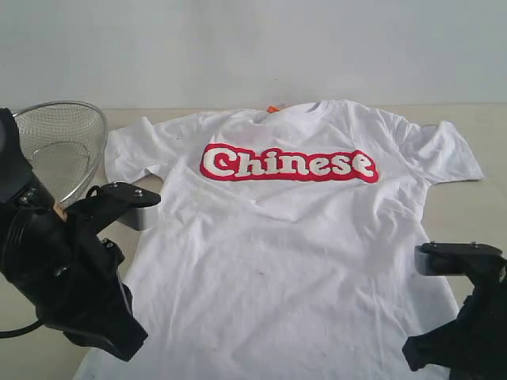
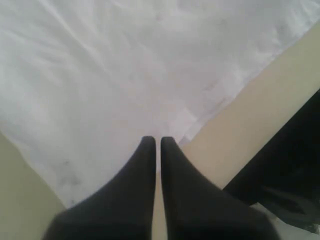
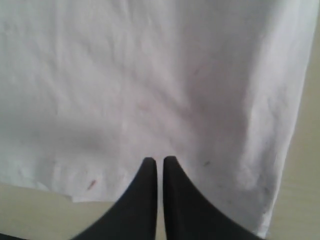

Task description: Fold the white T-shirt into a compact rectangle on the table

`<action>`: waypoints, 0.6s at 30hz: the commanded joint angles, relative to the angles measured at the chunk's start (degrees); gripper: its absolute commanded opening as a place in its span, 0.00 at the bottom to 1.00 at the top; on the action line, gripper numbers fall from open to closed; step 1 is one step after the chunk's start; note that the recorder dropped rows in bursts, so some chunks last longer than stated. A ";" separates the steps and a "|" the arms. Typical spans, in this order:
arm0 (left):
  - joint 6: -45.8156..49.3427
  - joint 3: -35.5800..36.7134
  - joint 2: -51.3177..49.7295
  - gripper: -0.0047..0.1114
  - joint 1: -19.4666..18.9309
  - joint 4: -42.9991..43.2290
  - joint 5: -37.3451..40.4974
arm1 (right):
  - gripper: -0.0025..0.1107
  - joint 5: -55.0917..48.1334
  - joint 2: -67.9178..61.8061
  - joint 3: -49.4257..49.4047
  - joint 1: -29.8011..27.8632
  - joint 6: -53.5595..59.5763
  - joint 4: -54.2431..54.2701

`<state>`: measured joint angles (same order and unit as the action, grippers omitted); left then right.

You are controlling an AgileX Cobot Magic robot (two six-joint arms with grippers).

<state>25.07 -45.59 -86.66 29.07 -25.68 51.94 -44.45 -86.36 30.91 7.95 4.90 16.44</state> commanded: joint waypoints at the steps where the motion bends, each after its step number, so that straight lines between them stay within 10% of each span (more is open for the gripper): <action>1: 0.22 0.22 0.58 0.08 0.16 -0.40 0.77 | 0.02 -0.16 -0.96 -0.19 0.02 -2.83 -3.50; 18: 0.22 0.22 0.58 0.08 0.16 -0.40 1.24 | 0.02 -2.76 -3.72 -0.19 0.02 -9.65 -12.12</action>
<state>25.07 -45.59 -86.66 29.07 -25.68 52.55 -45.34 -90.15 30.91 7.95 -2.04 7.90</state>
